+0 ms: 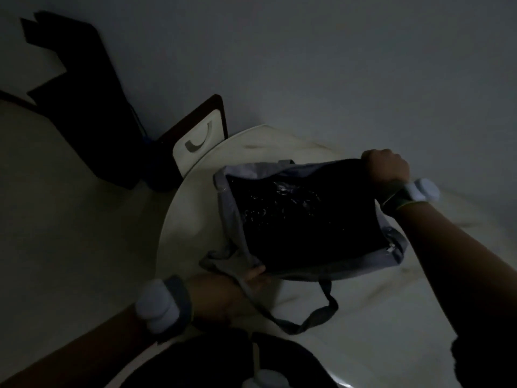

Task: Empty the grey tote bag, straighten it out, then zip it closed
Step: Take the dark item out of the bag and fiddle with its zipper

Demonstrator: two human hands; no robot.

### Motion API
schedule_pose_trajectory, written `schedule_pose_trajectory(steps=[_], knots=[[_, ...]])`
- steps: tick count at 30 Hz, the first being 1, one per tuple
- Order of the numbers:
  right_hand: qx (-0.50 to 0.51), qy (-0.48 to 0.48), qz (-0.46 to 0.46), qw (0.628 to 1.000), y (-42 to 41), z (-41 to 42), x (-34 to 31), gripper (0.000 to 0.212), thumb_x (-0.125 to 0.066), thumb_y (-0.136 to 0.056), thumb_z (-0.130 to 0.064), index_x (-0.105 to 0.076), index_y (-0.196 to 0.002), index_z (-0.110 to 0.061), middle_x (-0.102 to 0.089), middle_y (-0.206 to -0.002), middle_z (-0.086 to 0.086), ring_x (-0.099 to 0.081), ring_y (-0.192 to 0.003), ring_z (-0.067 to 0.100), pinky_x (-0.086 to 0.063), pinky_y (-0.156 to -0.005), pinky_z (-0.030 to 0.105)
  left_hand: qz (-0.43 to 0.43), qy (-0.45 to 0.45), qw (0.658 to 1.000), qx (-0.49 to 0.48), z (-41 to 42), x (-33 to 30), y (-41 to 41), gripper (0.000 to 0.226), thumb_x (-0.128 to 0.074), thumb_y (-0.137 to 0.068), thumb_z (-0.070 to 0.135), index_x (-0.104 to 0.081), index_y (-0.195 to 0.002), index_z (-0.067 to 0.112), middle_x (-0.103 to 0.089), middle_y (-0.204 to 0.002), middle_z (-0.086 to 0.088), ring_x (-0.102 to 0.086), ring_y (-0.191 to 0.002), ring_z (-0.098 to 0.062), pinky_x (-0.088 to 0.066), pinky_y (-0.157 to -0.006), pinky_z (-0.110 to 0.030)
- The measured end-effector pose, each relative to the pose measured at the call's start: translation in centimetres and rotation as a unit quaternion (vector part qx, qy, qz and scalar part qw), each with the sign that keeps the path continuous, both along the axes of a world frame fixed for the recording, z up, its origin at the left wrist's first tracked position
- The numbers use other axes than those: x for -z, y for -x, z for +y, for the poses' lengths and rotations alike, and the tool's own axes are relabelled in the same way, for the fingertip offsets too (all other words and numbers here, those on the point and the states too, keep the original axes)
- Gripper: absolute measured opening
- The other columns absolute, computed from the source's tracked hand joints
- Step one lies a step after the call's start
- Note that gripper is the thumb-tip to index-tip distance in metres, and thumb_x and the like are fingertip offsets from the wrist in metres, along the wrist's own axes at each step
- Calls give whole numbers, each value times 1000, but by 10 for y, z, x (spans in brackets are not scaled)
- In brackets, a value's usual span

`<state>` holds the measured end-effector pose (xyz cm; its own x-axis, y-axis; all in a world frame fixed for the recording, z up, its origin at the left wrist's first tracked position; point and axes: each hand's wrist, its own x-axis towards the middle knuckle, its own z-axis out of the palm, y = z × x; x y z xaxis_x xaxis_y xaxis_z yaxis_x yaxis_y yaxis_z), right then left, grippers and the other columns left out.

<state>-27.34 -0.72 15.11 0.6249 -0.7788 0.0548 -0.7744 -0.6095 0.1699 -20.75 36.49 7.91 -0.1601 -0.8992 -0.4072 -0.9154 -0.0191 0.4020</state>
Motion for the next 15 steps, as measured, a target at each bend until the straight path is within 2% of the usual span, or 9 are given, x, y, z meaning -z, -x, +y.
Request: schedule_pose_trajectory(steps=[1,3,5,8,10,11,12,13,15], knots=[[-8,1,-2,1000,-3,1,0,20,-50,-92,-8,-65,-83,2,-55,-71,16,-61,-73,34,-39,-64,34,-25,-42,999,5,0,-15,-2,59,-54,-90,35,-34,-142,16,-33,-151,-7,-34,-135,-24,-30,-109,-32],[-18,16,7,1000,-5,7,-3,20,-50,-92,-8,-61,-77,1,-48,-63,13,-56,-67,31,-40,-63,34,-103,-67,992,5,-11,-46,-1,35,-56,-88,30,-59,-116,9,-59,-123,-14,-54,-113,-32,-43,-90,-33],[-36,22,19,999,-6,13,-6,18,-51,-89,-5,-57,-72,0,-39,-58,9,-51,-62,28,-43,-64,33,-169,-3,986,-2,-33,-73,5,28,-53,-87,30,-64,-94,5,-65,-99,-18,-61,-93,-37,-44,-71,-33],[-25,27,-5,999,-7,16,-7,16,-52,-87,-8,-65,-81,0,-59,-73,16,-63,-74,33,-45,-70,34,-146,127,979,-58,-76,-74,15,38,-52,-88,45,-60,-103,10,-62,-103,-14,-59,-94,-36,-48,-74,-37],[-7,-25,11,1000,6,13,-6,18,-53,-91,-14,-68,-91,-4,-67,-94,18,-66,-89,35,-45,-73,34,-149,78,985,-33,-98,-52,23,59,-57,-80,58,-52,-118,13,-57,-113,-11,-54,-102,-33,-44,-83,-41],[-7,-55,45,997,18,12,-2,20,-52,-93,-19,-67,-91,-6,-67,-96,16,-66,-91,33,-45,-73,34,-169,39,985,-8,-104,-32,28,66,-61,-76,60,-51,-120,13,-57,-115,-10,-53,-104,-33,-41,-87,-43],[-22,-79,74,994,34,14,5,25,-49,-96,-23,-65,-83,-9,-66,-91,13,-65,-87,31,-45,-72,34,-190,22,981,11,-106,-16,35,61,-63,-76,55,-53,-118,12,-59,-113,-11,-54,-104,-32,-38,-90,-44],[-28,-89,102,990,49,17,13,32,-47,-98,-26,-60,-74,-11,-63,-83,10,-63,-80,28,-44,-70,33,-203,25,979,19,-108,-4,38,46,-61,-79,42,-57,-113,11,-62,-110,-11,-55,-104,-32,-35,-92,-44],[-12,-70,93,993,71,18,18,33,-46,-98,-26,-63,-76,-9,-66,-84,9,-65,-80,29,-43,-68,32,-214,63,975,15,-112,-2,34,23,-54,-84,23,-64,-103,13,-67,-104,-10,-60,-101,-31,-37,-88,-39]])
